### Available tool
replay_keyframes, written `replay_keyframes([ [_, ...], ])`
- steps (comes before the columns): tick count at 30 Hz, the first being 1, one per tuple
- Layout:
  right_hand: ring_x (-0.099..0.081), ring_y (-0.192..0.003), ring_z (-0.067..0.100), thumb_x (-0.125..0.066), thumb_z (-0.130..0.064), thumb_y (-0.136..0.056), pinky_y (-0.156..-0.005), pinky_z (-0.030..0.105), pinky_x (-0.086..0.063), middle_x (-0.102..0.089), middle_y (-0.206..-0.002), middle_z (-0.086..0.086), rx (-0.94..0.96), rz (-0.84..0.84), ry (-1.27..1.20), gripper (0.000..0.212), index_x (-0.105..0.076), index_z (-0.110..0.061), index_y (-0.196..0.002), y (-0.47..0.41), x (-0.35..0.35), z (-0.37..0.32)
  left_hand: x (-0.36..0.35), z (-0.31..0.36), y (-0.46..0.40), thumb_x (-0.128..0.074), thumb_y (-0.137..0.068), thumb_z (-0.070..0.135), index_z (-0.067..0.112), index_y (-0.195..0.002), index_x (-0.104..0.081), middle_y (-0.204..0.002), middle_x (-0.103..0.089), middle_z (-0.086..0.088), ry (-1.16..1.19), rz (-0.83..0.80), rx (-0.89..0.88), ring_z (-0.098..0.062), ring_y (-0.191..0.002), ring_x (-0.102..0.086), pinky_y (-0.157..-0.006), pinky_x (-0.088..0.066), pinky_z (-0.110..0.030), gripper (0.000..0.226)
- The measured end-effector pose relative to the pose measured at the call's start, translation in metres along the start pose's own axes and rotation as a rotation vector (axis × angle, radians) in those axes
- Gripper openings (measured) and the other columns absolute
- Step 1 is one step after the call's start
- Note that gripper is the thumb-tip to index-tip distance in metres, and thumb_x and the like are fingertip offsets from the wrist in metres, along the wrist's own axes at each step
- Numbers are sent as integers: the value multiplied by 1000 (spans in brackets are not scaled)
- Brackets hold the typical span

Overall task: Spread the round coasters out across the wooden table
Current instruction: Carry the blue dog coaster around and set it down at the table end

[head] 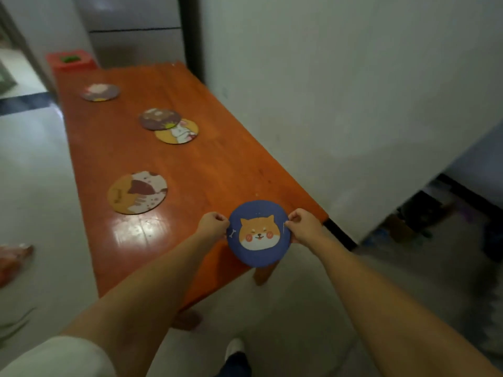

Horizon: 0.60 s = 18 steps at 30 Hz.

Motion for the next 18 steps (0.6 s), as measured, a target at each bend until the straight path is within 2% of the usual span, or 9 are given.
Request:
replay_keyframes([
  [2, -53, -66, 20, -55, -15, -94, -64, 38, -52, -56, -87, 9, 45, -46, 74, 8, -50, -13, -88, -21, -8, -19, 12, -4, -12, -48, -93, -2, 11, -67, -43, -69, -46, -12, 34, 42, 49, -27, -71, -46, -75, -45, -39, 30],
  [3, -51, -64, 19, -55, -16, -94, -63, 35, -47, -56, -88, 8, 62, -65, 99, 8, -50, -13, -89, -31, -11, -26, 17, -4, -17, -49, -93, -2, 11, -68, -43, -69, -46, -12, 51, 57, 71, -26, -70, -45, -74, -45, -38, 29],
  [6, -50, -77, 26, -55, -16, -95, -75, 41, -49, -54, -92, 9, 80, -121, 134, 8, -48, -13, -91, -55, -24, -39, 29, -8, -27, -48, -93, -2, 10, -69, -43, -69, -45, -11, 64, 98, 100, -25, -65, -44, -65, -44, -36, 28],
  [8, -50, -74, 26, -54, -15, -96, -81, 47, -52, -55, -95, 12, 77, -171, 159, 9, -47, -12, -90, -67, -41, -45, 40, -15, -31, -47, -92, -4, 11, -65, -39, -67, -44, -10, 79, 148, 136, -22, -63, -43, -60, -43, -36, 32],
  [11, -50, -65, 25, -53, -12, -96, -69, 45, -53, -58, -112, 21, 79, -251, 184, 10, -46, -10, -89, -83, -74, -55, 58, -33, -36, -45, -92, -6, 13, -61, -35, -65, -41, -9, 88, 213, 200, -19, -58, -40, -55, -41, -33, 38],
  [12, -51, -68, 26, -52, -12, -96, -70, 44, -53, -58, -112, 22, 82, -274, 191, 10, -45, -9, -89, -87, -84, -59, 62, -40, -38, -45, -92, -7, 14, -60, -35, -65, -40, -10, 94, 228, 215, -19, -58, -40, -55, -42, -33, 39],
  [15, -54, -84, 31, -52, -11, -96, -90, 50, -54, -50, -95, 15, 88, -337, 259, 14, -44, -10, -84, -98, -107, -63, 67, -57, -43, -45, -90, -9, 15, -57, -32, -61, -38, -11, 50, 270, 249, -24, -57, -38, -67, -44, -37, 43],
  [18, -52, -84, 29, -51, -9, -94, -93, 54, -52, -51, -88, 12, 105, -366, 365, 31, -38, -17, -67, -107, -118, -61, 67, -64, -47, -44, -88, -10, 17, -52, -26, -56, -29, -11, -63, 301, 284, -24, -58, -30, -67, -36, -36, 48],
])
Point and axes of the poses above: each hand's wrist, its own y-axis away from the middle knuckle, its own x-axis out of the back of the hand, z = x × y, the point moved 8 cm from there along -y, towards the middle knuckle
